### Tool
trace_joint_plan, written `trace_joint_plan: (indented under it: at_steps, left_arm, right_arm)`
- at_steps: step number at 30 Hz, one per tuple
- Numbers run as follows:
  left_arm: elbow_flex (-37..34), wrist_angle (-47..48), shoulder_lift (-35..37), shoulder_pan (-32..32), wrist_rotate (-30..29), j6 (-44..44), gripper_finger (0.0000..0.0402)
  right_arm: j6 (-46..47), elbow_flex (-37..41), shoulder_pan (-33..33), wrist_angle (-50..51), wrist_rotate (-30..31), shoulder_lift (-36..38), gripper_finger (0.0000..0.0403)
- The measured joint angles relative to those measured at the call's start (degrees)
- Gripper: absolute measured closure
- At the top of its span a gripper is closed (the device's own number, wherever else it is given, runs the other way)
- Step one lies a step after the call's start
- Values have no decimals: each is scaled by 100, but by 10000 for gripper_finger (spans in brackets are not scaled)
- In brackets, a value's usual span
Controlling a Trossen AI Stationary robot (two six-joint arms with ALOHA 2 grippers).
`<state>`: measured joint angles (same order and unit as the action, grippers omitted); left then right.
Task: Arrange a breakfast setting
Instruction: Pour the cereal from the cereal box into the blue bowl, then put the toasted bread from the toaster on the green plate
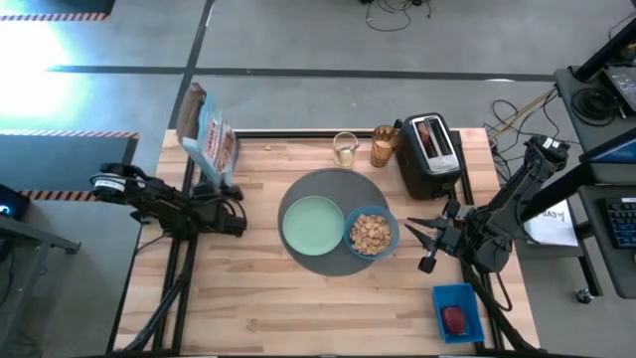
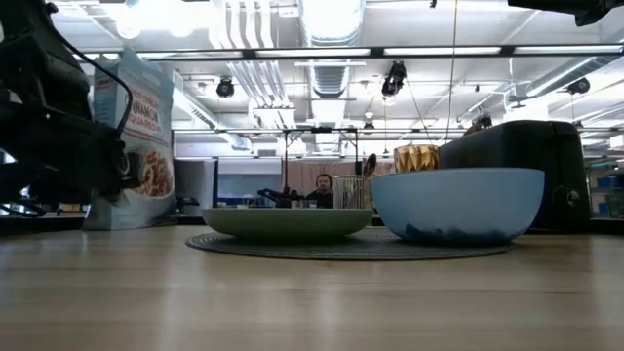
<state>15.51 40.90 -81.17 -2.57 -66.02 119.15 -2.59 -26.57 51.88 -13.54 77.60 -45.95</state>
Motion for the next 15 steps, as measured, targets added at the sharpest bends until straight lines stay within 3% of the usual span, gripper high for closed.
trace_joint_plan:
  at_steps: [6,15]
  left_arm:
    - [241,-177,17,-246,1072,-608,175]
    - [482,-426,33,-620,2165,-1185,166]
  right_arm:
    - [0,0,0,0,-2,0,335]
    - [0,0,0,0,0,0,335]
